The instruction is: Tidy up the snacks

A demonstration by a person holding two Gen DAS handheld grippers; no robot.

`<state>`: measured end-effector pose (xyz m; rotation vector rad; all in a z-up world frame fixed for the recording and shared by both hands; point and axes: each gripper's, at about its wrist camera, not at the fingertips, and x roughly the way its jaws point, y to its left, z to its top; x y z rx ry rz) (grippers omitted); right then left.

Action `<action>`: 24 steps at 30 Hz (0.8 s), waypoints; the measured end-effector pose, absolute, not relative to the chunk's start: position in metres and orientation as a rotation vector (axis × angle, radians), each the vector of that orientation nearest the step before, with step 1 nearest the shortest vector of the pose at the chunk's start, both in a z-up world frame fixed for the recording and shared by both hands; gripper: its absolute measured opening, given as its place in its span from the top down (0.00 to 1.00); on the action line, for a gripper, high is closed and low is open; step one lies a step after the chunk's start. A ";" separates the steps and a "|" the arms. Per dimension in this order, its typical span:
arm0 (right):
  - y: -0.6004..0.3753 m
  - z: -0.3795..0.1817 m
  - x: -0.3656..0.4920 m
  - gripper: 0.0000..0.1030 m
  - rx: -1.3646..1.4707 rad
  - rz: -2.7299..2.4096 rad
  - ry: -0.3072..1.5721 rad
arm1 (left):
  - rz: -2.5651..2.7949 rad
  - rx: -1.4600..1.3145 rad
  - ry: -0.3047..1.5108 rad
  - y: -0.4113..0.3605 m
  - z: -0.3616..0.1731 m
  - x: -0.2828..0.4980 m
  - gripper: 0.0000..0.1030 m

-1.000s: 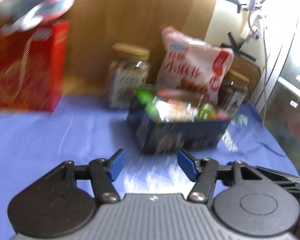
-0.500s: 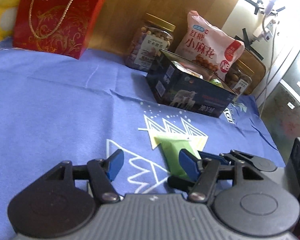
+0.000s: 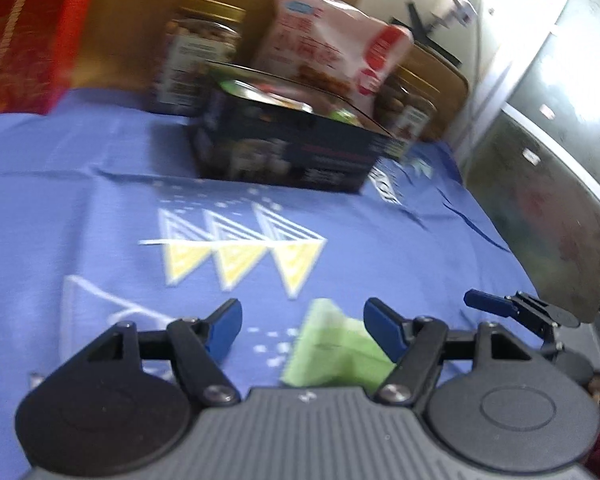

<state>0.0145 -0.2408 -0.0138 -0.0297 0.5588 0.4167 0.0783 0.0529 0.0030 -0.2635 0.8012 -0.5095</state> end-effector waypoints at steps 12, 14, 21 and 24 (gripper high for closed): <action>-0.172 -0.024 -0.006 0.43 -0.069 0.673 0.588 | -0.573 -0.235 0.853 0.027 -0.005 0.067 0.30; -0.161 -0.028 -0.009 0.55 -0.132 0.670 0.572 | -0.579 -0.246 0.856 0.026 -0.005 0.061 0.30; -0.191 -0.020 -0.007 0.72 -0.092 0.608 0.566 | -0.654 -0.235 0.877 -0.002 -0.003 0.056 0.36; -0.202 -0.018 -0.018 0.72 -0.100 0.554 0.548 | -0.693 -0.221 0.878 -0.019 -0.001 0.061 0.38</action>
